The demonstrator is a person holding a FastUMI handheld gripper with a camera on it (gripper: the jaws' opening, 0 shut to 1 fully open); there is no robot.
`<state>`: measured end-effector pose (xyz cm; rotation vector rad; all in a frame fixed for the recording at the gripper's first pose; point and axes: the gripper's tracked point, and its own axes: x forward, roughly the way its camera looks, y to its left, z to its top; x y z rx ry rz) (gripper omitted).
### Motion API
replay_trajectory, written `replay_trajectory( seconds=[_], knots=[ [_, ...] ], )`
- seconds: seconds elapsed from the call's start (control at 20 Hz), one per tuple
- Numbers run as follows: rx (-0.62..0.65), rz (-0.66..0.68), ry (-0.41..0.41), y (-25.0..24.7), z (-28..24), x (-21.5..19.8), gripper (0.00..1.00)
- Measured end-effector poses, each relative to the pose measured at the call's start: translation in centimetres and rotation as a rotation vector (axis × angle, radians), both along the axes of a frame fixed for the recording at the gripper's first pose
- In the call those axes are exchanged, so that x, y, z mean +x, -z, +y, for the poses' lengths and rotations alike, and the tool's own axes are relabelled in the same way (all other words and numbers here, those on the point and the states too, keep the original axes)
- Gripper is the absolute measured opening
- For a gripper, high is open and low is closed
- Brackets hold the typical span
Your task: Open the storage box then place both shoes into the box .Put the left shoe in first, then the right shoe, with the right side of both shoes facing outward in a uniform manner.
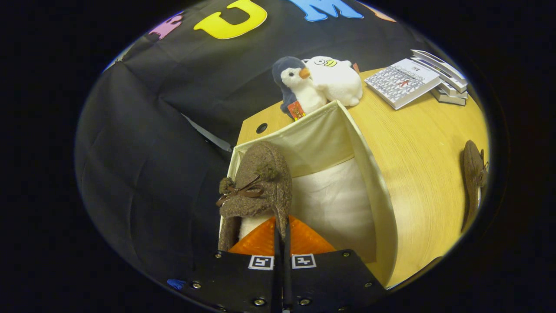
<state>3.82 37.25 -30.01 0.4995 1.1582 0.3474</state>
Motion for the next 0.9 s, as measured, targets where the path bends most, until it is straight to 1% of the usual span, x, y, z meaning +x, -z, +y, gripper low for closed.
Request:
replay_trajectory(
  seconds=[0.05,0.1,0.15,0.2,0.3,0.4,0.5,0.7,0.9],
  knots=[
    [0.019,-0.002,-0.016,-0.2,0.4,0.0,0.01],
    [0.042,-0.014,-0.025,-0.8,0.6,-0.1,0.06],
    [0.084,-0.034,-0.031,-1.5,1.4,0.1,0.13],
    [0.095,-0.054,-0.033,-2.4,1.4,0.6,0.42],
    [0.058,-0.117,-0.069,-3.7,0.0,1.0,0.99],
    [0.025,-0.180,-0.090,-5.0,-1.4,1.3,0.98],
    [0.019,-0.230,-0.093,-6.8,-3.4,1.4,0.98],
    [-0.016,-0.304,-0.064,-9.2,-10.1,2.1,0.98],
    [-0.104,-0.368,-0.047,-10.2,-16.6,2.0,0.97]
  ],
)
